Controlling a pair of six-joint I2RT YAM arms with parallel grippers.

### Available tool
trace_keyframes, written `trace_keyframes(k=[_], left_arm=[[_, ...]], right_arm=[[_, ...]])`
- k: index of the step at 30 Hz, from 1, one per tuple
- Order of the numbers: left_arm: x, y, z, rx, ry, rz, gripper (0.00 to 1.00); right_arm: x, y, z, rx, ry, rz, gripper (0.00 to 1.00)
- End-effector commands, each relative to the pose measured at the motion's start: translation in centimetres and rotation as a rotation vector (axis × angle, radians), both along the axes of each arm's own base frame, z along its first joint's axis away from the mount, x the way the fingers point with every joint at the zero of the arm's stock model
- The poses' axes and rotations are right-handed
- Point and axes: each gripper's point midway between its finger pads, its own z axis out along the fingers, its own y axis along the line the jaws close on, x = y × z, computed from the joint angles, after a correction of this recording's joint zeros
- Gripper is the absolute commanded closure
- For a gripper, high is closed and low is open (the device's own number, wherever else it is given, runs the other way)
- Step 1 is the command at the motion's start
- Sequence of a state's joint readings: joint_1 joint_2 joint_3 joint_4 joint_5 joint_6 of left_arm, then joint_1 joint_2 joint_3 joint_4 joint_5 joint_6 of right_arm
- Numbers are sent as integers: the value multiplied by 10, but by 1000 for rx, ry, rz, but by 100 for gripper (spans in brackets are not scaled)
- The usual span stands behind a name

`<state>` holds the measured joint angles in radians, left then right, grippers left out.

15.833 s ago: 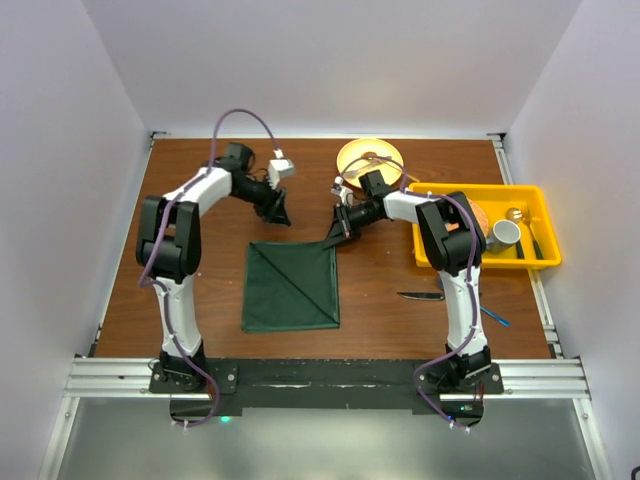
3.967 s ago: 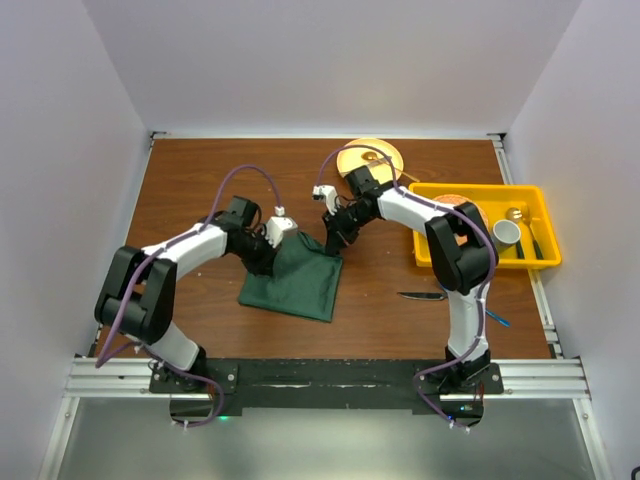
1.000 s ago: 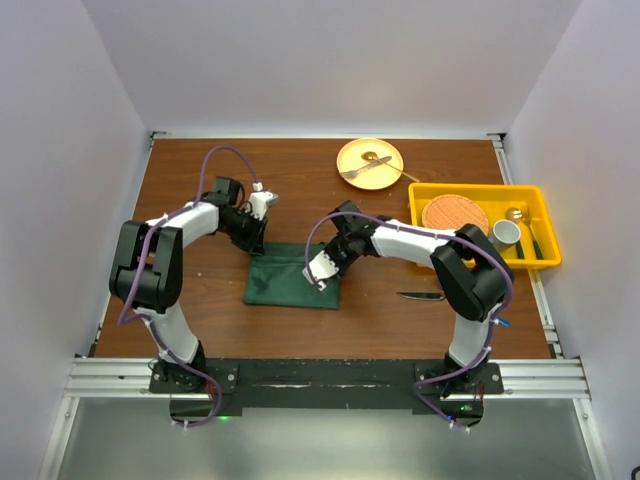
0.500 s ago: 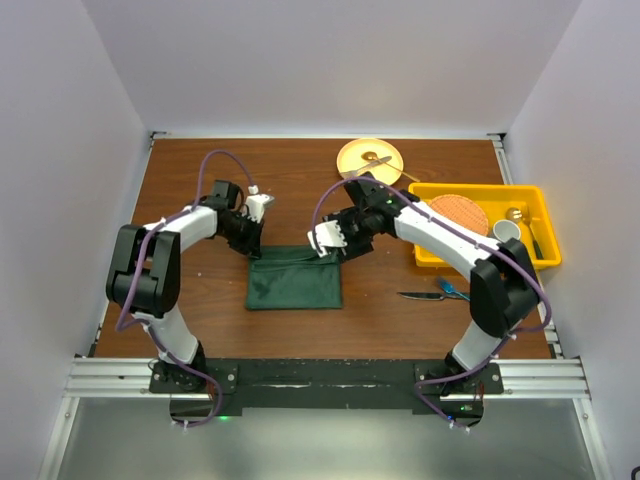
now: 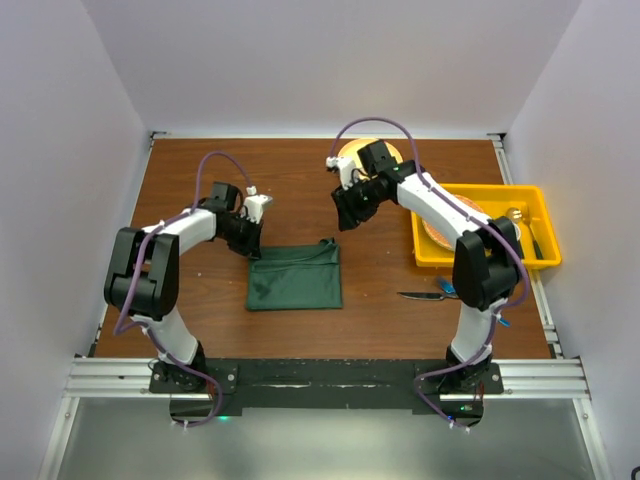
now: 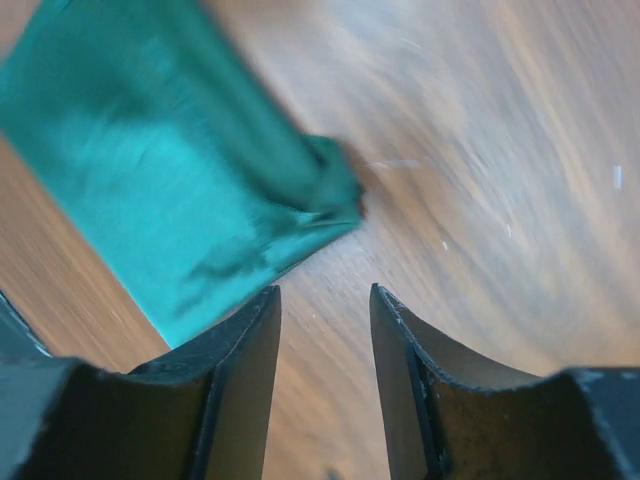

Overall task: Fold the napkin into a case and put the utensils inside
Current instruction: Smooth out the 2/3-rectangle-folded napkin at the center of the board.

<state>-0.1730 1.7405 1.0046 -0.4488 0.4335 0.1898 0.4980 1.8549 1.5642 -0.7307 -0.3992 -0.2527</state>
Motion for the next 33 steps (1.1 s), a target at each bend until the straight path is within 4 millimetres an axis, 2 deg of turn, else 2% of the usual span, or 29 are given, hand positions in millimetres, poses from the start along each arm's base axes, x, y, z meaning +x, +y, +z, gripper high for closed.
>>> trace_keyframes(k=[1, 4, 8, 13, 17, 20, 21, 25, 31, 33], left_arm=[[-16, 4, -10, 36, 41, 11, 93], [-16, 4, -10, 39, 40, 11, 93], [-18, 4, -11, 40, 38, 13, 93], [-20, 4, -11, 39, 36, 16, 93], [-21, 4, -10, 41, 32, 23, 93], [-21, 5, -9, 43, 32, 25, 93], [-20, 5, -9, 44, 30, 26, 93], [-20, 6, -9, 47, 31, 30, 93], [-20, 7, -9, 56, 27, 32, 93], [-20, 7, -9, 58, 26, 35, 93]], right_arm=[[19, 8, 1, 117, 192, -336, 55], [15, 21, -3, 177, 256, -349, 50], [16, 27, -13, 202, 324, -380, 47], [18, 36, -35, 204, 402, -402, 52], [22, 33, -49, 167, 414, -415, 54], [21, 34, -57, 166, 441, -423, 60], [20, 36, -55, 173, 447, -416, 68], [13, 39, -47, 200, 476, -398, 84], [3, 39, -27, 224, 467, -341, 100], [1, 37, -28, 212, 454, -320, 100]])
